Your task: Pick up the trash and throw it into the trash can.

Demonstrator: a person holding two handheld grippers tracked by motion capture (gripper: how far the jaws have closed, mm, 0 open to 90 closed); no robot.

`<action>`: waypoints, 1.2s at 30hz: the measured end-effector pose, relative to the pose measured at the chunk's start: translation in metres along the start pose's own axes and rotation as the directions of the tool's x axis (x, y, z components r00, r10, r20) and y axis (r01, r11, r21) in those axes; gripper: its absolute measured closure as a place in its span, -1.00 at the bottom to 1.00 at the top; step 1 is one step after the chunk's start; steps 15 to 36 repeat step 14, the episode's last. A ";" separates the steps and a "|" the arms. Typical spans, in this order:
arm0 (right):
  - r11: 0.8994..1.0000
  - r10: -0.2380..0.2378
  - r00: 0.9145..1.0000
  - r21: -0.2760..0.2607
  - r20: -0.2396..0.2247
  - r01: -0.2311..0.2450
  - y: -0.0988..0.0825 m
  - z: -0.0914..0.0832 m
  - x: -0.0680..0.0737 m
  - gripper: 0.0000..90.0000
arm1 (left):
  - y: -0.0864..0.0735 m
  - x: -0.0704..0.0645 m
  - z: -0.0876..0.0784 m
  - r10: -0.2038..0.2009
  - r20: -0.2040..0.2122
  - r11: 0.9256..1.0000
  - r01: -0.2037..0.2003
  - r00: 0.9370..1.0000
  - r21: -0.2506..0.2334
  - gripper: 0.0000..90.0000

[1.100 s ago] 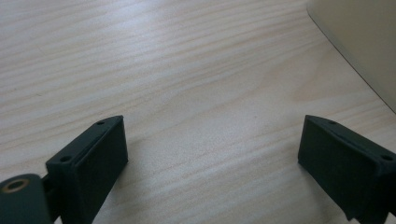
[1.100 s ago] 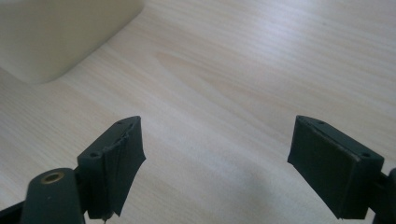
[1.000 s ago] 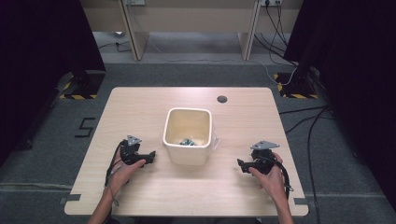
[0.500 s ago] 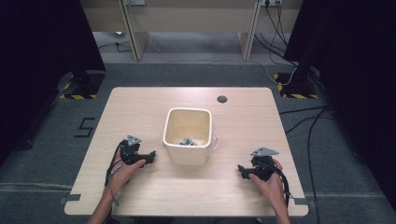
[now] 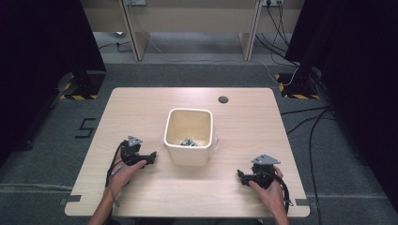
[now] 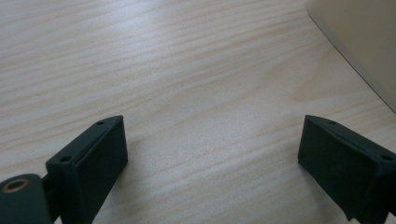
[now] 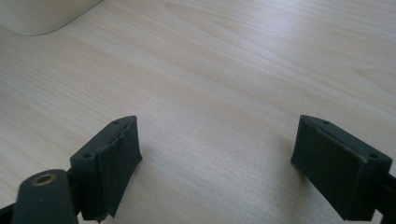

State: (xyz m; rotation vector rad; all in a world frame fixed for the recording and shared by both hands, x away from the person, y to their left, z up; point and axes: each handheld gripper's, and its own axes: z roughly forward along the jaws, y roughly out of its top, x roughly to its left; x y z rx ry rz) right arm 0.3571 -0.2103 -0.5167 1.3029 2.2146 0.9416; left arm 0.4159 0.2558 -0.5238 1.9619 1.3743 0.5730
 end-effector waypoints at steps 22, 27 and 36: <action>1.000 0.010 1.000 0.000 0.020 -0.010 -0.004 -0.004 0.004 -0.68 | 0.000 0.000 0.000 0.002 0.001 1.000 -0.002 1.000 0.000 -0.84; 1.000 0.010 1.000 0.000 0.020 -0.010 -0.004 -0.004 0.004 -0.68 | 0.000 0.000 0.000 0.002 0.001 1.000 -0.002 1.000 0.000 -0.84; 1.000 0.010 1.000 0.000 0.020 -0.010 -0.004 -0.004 0.004 -0.68 | 0.000 0.000 0.000 0.002 0.001 1.000 -0.002 1.000 0.000 -0.84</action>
